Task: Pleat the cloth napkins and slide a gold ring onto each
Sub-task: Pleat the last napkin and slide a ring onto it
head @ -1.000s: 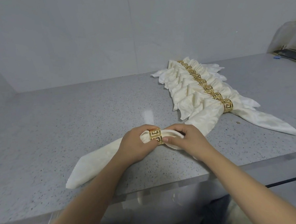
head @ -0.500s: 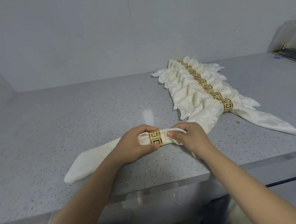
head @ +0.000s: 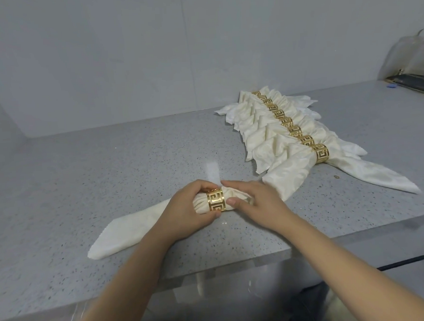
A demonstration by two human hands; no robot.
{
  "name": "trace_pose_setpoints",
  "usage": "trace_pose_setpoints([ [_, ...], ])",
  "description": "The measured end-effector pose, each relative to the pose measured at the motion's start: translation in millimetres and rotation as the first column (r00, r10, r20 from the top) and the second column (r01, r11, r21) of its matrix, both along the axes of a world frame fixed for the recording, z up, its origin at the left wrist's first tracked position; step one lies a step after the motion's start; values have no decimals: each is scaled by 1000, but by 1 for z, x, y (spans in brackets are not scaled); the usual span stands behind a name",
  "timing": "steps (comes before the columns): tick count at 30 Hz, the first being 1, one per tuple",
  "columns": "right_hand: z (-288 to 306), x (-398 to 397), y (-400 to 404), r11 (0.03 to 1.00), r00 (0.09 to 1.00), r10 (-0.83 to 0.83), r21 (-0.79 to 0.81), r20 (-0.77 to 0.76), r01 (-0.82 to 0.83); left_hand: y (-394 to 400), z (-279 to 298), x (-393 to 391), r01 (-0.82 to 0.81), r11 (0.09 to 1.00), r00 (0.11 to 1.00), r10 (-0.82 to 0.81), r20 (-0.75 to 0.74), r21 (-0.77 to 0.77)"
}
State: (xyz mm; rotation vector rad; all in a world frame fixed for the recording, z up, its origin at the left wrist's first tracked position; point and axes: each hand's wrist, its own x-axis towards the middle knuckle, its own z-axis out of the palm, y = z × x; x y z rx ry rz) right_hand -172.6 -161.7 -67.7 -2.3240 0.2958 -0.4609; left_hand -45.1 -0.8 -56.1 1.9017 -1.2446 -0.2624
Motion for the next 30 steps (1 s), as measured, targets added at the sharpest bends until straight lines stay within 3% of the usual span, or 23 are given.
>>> trace_pose_setpoints([
  [4,3,6,-1,997,999,-31,75,-12,32,0,-2,-2,-13,1000,998,12,61,28],
  [8,3,9,-1,974,996,-86,211,-10,86,4,-2,2,-63,996,972,47,229,64],
  [14,3,8,2,976,993,-120,184,15,115,18,-6,7,-154,988,917,132,377,27],
  [17,3,5,3,990,994,-108,100,31,104,23,-6,5,-172,983,907,133,399,63],
  [22,-1,-3,7,949,966,-80,-278,246,149,37,-2,6,-289,954,875,228,427,82],
  [28,23,8,19,916,974,-68,-373,214,146,39,1,-4,-268,963,863,235,448,12],
  [30,33,18,23,935,978,-42,-336,203,110,36,2,-4,-230,973,866,207,455,-5],
])
